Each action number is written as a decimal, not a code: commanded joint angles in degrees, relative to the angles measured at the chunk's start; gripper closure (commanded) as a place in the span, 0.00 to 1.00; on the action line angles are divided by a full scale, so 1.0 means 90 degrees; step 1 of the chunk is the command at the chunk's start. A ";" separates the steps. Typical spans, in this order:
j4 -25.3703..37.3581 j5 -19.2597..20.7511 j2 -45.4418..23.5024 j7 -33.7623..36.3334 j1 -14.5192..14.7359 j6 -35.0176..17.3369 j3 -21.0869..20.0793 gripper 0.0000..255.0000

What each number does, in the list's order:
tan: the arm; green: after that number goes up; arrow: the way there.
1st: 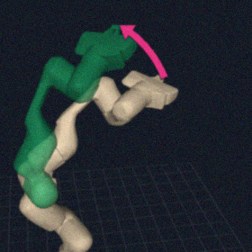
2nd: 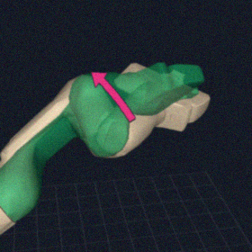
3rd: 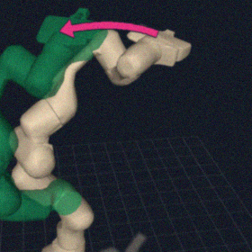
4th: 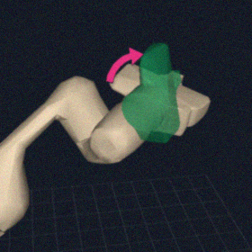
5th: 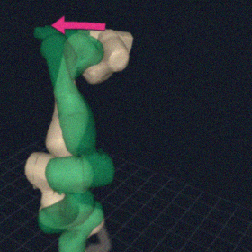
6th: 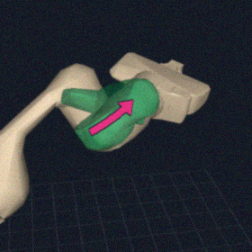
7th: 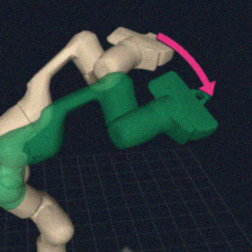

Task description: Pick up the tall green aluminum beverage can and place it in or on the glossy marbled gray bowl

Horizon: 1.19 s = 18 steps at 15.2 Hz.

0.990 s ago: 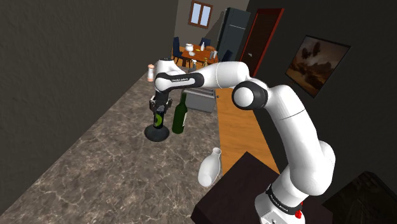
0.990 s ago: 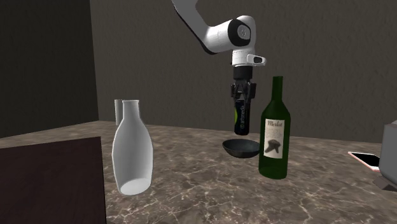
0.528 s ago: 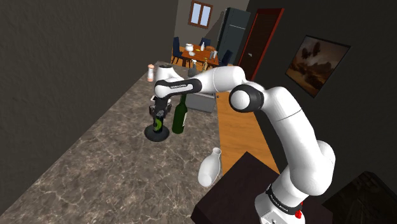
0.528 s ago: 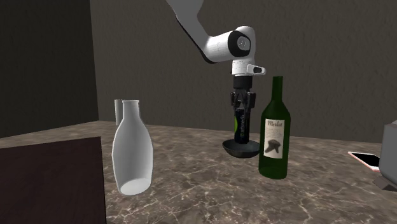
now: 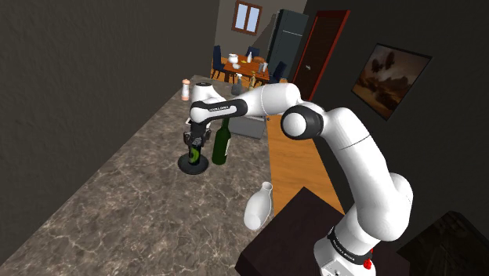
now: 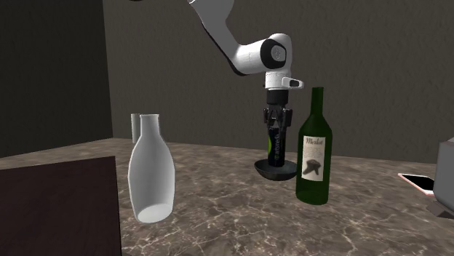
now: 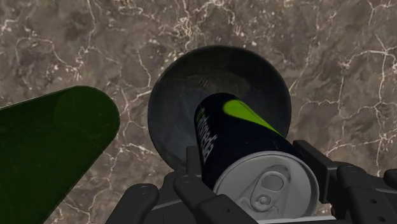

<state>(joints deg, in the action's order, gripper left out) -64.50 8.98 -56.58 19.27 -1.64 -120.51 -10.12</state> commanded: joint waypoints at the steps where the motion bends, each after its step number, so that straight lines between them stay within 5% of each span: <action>1: 0.0002 0.0000 0.0001 0.0000 0.0000 -0.0002 0.0000 0.00; 18: 0.0021 -0.0050 0.0458 -0.0022 -0.0029 0.0473 -0.0048 0.00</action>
